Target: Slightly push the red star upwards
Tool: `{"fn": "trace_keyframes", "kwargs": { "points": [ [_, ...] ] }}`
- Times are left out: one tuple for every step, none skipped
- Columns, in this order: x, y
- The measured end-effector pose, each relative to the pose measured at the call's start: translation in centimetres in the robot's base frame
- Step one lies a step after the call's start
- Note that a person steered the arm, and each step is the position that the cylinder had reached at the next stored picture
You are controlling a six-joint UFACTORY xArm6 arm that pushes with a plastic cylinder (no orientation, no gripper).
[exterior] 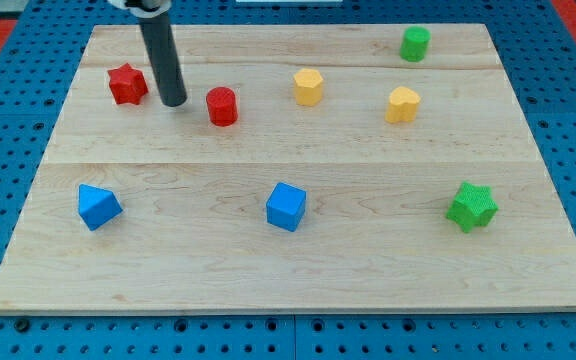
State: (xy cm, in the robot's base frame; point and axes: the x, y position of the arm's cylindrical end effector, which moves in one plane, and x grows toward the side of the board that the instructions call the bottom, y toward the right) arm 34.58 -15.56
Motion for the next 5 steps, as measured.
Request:
{"fn": "trace_keyframes", "kwargs": {
  "points": [
    [1.9,-1.7],
    [1.0,-6.2],
    [-2.9,-4.3],
    [-3.5,-4.3],
    [-3.2,-5.6]
  ]
}}
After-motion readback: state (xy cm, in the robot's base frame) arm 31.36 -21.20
